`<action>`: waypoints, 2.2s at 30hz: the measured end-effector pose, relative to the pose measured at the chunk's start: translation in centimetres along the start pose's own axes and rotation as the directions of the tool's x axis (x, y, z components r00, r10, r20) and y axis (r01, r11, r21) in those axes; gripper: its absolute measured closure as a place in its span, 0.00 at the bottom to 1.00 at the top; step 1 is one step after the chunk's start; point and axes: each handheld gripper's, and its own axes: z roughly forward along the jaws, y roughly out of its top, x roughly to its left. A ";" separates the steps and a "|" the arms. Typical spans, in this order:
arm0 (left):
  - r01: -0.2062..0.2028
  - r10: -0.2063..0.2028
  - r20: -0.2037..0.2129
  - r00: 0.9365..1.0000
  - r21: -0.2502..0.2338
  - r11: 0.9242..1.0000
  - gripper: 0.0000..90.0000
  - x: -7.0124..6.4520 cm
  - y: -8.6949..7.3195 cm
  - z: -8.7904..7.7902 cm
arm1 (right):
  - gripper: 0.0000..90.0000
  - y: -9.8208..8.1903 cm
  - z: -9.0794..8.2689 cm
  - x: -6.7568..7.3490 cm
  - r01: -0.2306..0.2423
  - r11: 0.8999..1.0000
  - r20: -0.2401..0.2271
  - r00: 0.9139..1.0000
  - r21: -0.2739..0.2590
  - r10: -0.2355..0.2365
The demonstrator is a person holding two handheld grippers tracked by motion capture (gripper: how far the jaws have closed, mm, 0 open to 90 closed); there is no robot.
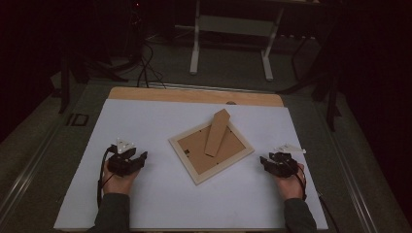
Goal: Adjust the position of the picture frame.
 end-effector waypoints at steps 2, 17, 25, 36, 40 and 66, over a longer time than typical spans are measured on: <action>-0.014 0.014 0.011 1.000 -0.006 1.000 0.58 0.0 0.0 -0.4 | 0.61 0.0 0.0 -0.1 -0.010 1.000 -0.006 1.000 -0.006 0.010; -0.069 0.069 0.073 0.995 -0.009 0.998 0.62 0.0 1.0 -1.6 | 0.62 0.1 -0.6 0.1 -0.010 1.000 -0.005 1.000 -0.018 0.010; -0.142 0.143 0.117 0.983 -0.015 0.990 0.67 -0.3 3.3 -1.9 | 0.65 0.8 -1.2 0.3 -0.012 1.000 -0.041 0.999 -0.029 0.011; -0.179 0.185 0.227 0.956 -0.050 0.983 0.63 -0.3 6.5 0.0 | 0.65 0.8 -1.2 0.7 0.010 1.000 -0.071 0.997 -0.015 -0.011; -0.198 0.195 0.273 0.942 -0.017 0.980 0.66 0.2 6.9 2.1 | 0.64 0.8 -1.1 0.9 0.010 1.000 -0.073 0.997 -0.019 -0.012; -0.201 0.163 0.291 0.943 0.107 0.974 1.00 -0.3 8.0 9.3 | 1.00 1.7 0.5 3.6 0.097 0.995 -0.099 0.991 0.029 -0.094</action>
